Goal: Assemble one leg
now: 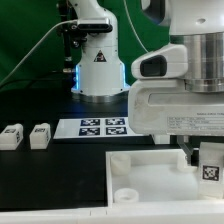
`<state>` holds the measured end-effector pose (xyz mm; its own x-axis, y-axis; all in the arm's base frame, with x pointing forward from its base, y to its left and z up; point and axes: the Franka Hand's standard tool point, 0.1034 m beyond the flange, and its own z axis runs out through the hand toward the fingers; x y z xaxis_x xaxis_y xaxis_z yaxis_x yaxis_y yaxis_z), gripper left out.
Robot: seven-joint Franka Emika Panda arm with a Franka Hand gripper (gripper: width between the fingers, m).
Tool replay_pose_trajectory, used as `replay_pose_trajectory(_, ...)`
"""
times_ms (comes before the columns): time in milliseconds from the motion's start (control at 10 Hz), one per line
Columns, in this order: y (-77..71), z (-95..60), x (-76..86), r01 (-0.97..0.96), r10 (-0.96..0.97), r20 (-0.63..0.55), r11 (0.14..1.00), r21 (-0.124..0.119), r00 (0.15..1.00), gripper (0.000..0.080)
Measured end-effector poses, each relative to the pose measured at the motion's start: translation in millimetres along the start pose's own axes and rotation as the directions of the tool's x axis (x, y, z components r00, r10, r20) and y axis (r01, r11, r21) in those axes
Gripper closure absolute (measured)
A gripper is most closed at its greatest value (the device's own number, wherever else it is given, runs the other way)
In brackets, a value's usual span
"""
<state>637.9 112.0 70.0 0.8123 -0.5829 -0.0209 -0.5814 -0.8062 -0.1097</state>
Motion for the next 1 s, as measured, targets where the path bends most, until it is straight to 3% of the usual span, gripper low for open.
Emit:
replay_pose_trajectory(200,2.4,0.2,0.6,-0.299,0.299,0.002,0.954,0.001,0.954,0.0505)
replay_pose_trajectory(500,6.5,0.4,-1.1,-0.639,0.637,0.052,0.769,0.025,0.769,0.0505)
replay_pose_trajectory(600,8.5,0.6,-3.6,-0.791,0.786,0.086,0.61,0.049,0.612,0.0504)
replay_pose_trajectory(700,8.5,0.4,-5.5,-0.819,0.814,0.092,0.571,0.057,0.574,0.0504)
replay_pose_trajectory(800,8.5,0.7,-5.5,-0.795,0.79,0.09,0.604,0.059,0.607,0.0504)
replay_pose_trajectory(900,8.4,1.2,-6.0,-0.779,0.774,0.089,0.624,0.06,0.627,0.0434)
replay_pose_trajectory(1000,7.9,1.6,-6.9,-0.776,0.771,0.089,0.628,0.06,0.63,0.025)
